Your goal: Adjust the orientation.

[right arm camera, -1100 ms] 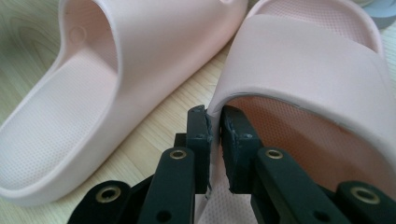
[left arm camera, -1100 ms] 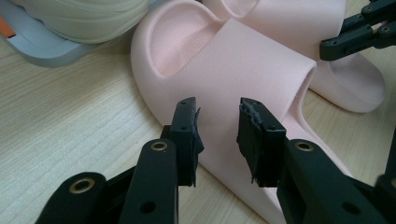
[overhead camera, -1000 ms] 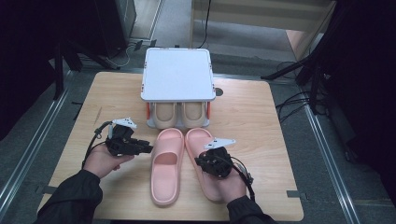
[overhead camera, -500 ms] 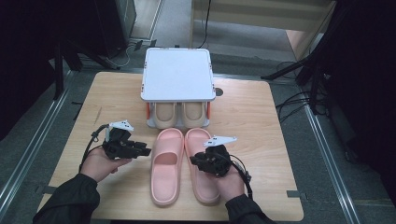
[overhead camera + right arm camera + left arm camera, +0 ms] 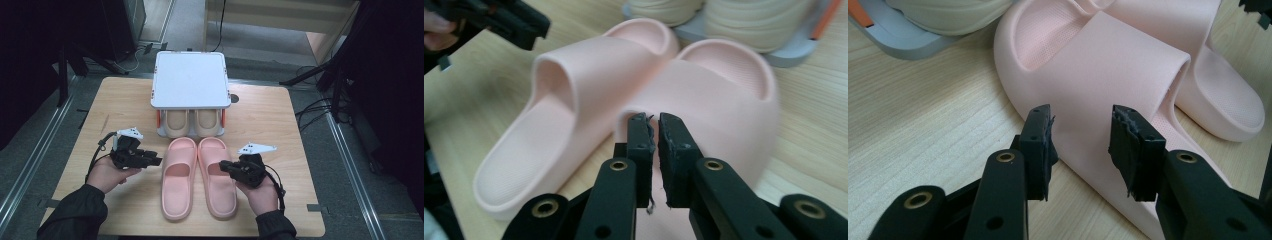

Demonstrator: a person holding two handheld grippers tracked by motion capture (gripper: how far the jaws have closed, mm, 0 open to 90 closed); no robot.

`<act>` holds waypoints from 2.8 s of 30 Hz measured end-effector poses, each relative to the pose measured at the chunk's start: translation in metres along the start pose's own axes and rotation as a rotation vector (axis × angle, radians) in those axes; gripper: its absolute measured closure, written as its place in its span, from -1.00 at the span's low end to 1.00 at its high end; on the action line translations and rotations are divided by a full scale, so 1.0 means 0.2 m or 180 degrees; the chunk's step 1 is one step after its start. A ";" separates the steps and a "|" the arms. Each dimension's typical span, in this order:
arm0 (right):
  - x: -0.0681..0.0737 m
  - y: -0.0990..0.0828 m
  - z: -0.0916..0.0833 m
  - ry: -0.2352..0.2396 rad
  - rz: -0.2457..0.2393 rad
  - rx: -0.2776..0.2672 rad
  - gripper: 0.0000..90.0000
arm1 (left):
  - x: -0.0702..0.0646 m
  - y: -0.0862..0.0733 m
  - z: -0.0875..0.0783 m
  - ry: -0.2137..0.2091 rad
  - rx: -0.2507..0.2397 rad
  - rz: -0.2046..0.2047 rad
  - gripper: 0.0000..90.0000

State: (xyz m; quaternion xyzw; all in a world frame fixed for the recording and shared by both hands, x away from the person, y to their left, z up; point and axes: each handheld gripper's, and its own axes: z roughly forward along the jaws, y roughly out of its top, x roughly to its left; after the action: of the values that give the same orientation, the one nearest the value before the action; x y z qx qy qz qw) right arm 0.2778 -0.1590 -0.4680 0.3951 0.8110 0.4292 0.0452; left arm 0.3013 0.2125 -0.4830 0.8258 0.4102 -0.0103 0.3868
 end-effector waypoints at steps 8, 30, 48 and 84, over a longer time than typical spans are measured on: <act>-0.11 -0.02 -0.04 -0.0207 0.0151 -0.0046 0.92 | 0.02 0.02 0.02 0.0002 0.0045 0.0004 0.35; -0.21 -0.07 0.07 -0.0374 0.0287 0.0251 0.89 | 0.04 0.03 0.13 0.0002 0.0389 0.0110 0.34; -0.21 -0.07 0.10 -0.0339 0.0289 0.0223 0.88 | 0.01 0.03 0.15 -0.0115 0.0426 0.0114 0.30; 0.09 -0.09 -0.04 0.0063 0.0241 -0.0366 0.38 | 0.07 0.04 0.03 -0.0081 0.0082 -0.0026 -0.03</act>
State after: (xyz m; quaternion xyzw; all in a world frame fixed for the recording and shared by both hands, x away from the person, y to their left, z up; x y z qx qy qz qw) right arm 0.2512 -0.1582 -0.4714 0.4179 0.7699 0.4803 0.0436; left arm 0.3176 0.2144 -0.4861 0.8289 0.4084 -0.0276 0.3811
